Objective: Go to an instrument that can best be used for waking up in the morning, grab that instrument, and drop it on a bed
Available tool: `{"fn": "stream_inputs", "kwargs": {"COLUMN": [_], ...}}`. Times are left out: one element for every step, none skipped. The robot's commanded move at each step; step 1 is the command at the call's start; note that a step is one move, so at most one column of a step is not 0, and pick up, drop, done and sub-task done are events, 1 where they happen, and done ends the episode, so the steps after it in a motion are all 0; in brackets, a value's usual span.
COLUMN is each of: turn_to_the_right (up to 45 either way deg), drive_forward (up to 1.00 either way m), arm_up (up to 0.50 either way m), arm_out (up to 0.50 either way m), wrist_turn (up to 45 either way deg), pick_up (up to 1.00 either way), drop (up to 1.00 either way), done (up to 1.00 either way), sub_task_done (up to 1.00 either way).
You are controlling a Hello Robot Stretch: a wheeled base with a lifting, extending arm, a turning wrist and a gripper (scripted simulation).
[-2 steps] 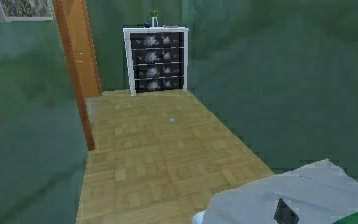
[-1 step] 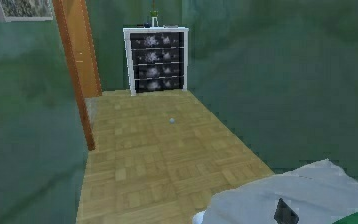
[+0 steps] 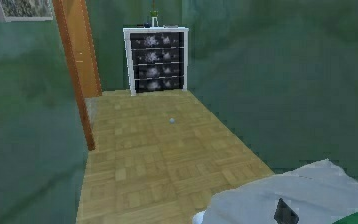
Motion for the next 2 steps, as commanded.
{"fn": "stream_inputs", "kwargs": {"turn_to_the_right": [0.0,0.0], "drive_forward": [0.00,0.00], "arm_up": [0.10,0.00], "arm_out": [0.00,-0.08], "wrist_turn": [0.0,0.0], "pick_up": [0.00,0.00], "drop": [0.00,0.00], "done": [0.00,0.00], "sub_task_done": [0.00,0.00]}}
